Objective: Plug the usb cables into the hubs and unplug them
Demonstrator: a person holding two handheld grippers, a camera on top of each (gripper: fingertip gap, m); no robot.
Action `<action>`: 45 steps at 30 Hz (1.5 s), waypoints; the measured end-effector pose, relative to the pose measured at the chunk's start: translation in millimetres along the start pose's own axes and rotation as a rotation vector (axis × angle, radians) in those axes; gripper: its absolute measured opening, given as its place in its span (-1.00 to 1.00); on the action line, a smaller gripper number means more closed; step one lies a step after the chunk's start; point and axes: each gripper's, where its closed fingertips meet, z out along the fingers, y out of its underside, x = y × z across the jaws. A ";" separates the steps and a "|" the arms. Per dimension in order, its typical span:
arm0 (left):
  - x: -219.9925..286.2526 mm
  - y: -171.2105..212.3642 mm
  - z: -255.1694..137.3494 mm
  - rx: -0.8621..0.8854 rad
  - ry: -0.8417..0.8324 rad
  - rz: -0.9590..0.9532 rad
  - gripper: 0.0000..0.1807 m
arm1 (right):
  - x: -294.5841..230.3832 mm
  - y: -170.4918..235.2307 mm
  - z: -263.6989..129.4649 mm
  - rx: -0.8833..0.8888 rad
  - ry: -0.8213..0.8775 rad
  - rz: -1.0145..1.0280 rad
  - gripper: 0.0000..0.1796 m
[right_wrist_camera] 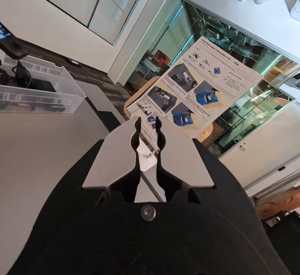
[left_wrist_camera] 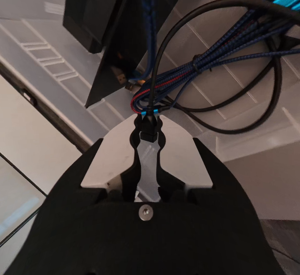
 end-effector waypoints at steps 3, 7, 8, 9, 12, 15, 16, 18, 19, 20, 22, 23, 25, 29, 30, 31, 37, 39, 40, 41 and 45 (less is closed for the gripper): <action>-15.0 5.9 -35.9 0.033 -0.099 -0.022 -0.82 | 2.5 -5.8 -4.3 0.047 -0.020 0.072 -0.81; -40.7 11.4 -103.4 0.004 -0.302 0.041 -0.83 | 9.4 -14.0 -12.9 0.130 -0.039 0.154 -0.81; -44.9 8.9 -122.1 0.004 -0.341 0.064 -0.83 | 12.3 -14.1 -15.1 0.138 -0.032 0.164 -0.81; -48.8 6.0 -140.8 0.001 -0.375 0.083 -0.83 | 14.3 -13.7 -17.1 0.144 -0.029 0.171 -0.81; -61.6 -1.8 -196.7 -0.033 -0.485 0.131 -0.83 | 18.1 -12.4 -23.2 0.142 -0.024 0.179 -0.81; -63.2 -19.9 -247.7 -0.006 -0.535 0.147 -0.83 | 20.0 -14.6 -31.1 0.146 -0.021 0.175 -0.81; -57.9 -31.9 -262.1 0.037 -0.527 0.147 -0.84 | 19.4 -15.4 -33.7 0.143 -0.029 0.175 -0.80; -36.1 -67.4 -284.9 0.184 -0.468 0.142 -0.94 | 20.1 -16.4 -39.5 0.138 -0.033 0.176 -0.79; -18.1 -91.4 -292.2 0.289 -0.412 0.146 -0.95 | 20.2 -17.0 -42.5 0.138 -0.037 0.177 -0.79; 2.1 -115.7 -295.7 0.383 -0.347 0.148 -0.96 | 19.4 -17.3 -45.5 0.135 -0.047 0.179 -0.79; 39.5 -160.9 -289.1 0.501 -0.257 0.166 -0.98 | 18.7 -18.2 -52.0 0.133 -0.062 0.179 -0.79; 57.4 -180.5 -277.9 0.523 -0.226 0.199 -0.99 | 19.0 -19.1 -55.2 0.138 -0.065 0.177 -0.79; 82.4 -208.2 -248.4 0.503 -0.219 0.275 -1.00 | 19.3 -19.7 -60.4 0.137 -0.073 0.177 -0.78; 99.9 -227.9 -213.9 0.493 -0.133 0.257 -0.98 | 23.5 -12.2 -64.6 0.107 -0.062 0.169 -0.77; 103.5 -229.2 -211.9 0.518 -0.077 0.219 -0.95 | 23.4 -8.9 -64.6 0.093 -0.066 0.162 -0.77; 108.5 -228.8 -211.3 0.548 -0.010 0.175 -0.92 | 23.3 -5.7 -64.3 0.080 -0.073 0.155 -0.77; 184.8 -194.9 -182.1 0.592 0.545 -0.199 -0.62 | 33.2 4.0 -66.0 0.099 -0.077 0.191 -0.75; 215.8 -186.0 -161.3 0.623 0.610 -0.208 -0.48 | 33.4 4.1 -66.1 0.126 -0.099 0.216 -0.74; 223.1 -183.0 -146.2 0.622 0.580 -0.201 -0.53 | 33.0 4.6 -65.4 0.133 -0.112 0.227 -0.74; 228.4 -182.3 -133.4 0.625 0.545 -0.186 -0.58 | 33.0 5.7 -64.0 0.133 -0.119 0.236 -0.74; 261.0 -185.0 -104.3 0.541 0.568 -0.071 -0.64 | 32.0 13.8 -57.0 0.093 -0.108 0.230 -0.74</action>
